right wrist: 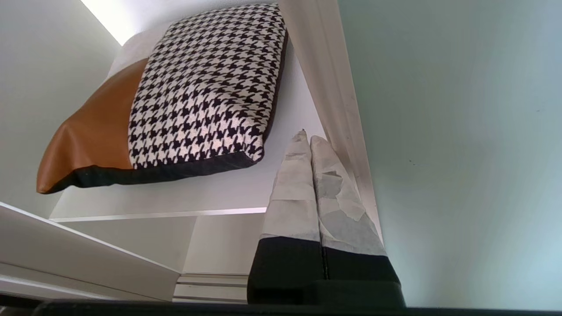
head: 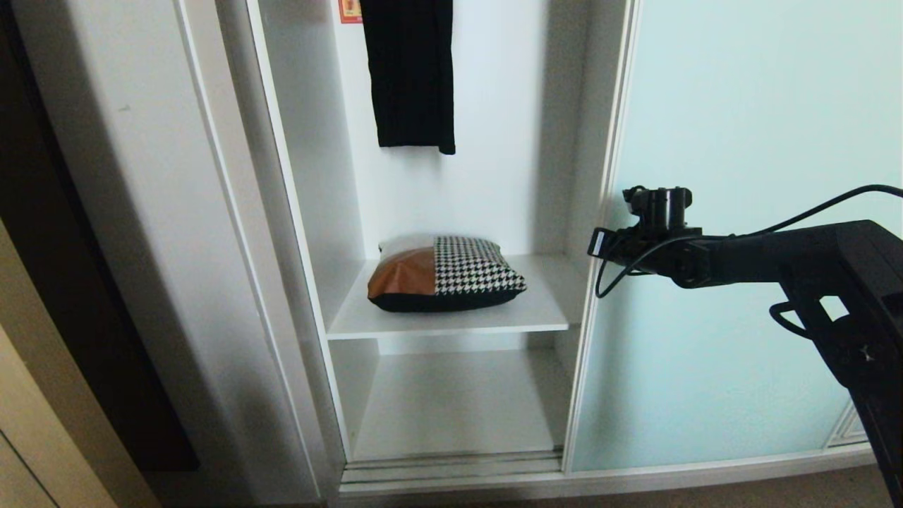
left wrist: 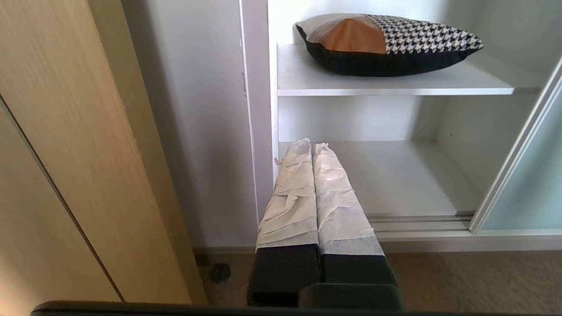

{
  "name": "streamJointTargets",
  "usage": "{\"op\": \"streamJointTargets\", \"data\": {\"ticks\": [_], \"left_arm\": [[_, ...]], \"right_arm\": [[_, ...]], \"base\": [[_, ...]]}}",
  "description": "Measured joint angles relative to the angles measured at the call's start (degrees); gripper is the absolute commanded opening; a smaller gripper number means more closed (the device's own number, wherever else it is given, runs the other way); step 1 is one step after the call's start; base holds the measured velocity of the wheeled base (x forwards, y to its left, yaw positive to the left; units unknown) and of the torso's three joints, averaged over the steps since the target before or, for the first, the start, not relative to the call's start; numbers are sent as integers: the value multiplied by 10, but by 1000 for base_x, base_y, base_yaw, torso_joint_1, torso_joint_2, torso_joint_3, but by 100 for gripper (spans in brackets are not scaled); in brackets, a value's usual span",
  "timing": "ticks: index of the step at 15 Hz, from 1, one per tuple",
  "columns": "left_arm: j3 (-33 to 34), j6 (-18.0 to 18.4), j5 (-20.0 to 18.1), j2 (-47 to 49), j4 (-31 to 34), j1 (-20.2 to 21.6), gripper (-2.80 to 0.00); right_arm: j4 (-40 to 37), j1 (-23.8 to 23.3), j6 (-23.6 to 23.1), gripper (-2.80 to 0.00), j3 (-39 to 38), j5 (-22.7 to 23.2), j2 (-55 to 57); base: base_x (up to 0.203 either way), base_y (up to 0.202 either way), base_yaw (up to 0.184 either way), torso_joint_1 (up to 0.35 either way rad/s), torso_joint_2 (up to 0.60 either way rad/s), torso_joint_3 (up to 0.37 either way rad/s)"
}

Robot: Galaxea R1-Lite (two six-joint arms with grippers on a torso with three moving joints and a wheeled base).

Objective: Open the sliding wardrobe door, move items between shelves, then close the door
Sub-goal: Open the door

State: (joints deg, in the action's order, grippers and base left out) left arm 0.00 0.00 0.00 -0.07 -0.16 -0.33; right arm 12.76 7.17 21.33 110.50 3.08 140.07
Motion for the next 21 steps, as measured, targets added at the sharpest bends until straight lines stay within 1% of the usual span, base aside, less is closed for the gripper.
{"op": "streamJointTargets", "data": {"ticks": [10, 12, 16, 18, 20, 21], "left_arm": [[0, 0, 0, 0, 0, 0, -280], [0, 0, 0, 0, 0, 0, -280], [0, 0, 0, 0, 0, 0, -280], [0, 0, 0, 0, 0, 0, -280], [0, 0, 0, 0, 0, 0, -280], [0, 0, 0, 0, 0, 0, -280]], "right_arm": [[0, -28, 4, -280, -4, -5, -1], [0, -29, 20, -280, -21, -5, -9], [17, -34, 30, -280, -88, 7, -51], [41, -31, 28, -280, -144, 24, -87], [73, -29, 15, -280, -215, 67, -145], [86, -29, -1, -280, -251, 94, -179]], "base": [[0, 0, 0, 0, 0, 0], [0, 0, 0, 0, 0, 0], [0, 0, 0, 0, 0, 0], [0, 0, 0, 0, 0, 0], [0, 0, 0, 0, 0, 0], [0, 0, 0, 0, 0, 0]]}}
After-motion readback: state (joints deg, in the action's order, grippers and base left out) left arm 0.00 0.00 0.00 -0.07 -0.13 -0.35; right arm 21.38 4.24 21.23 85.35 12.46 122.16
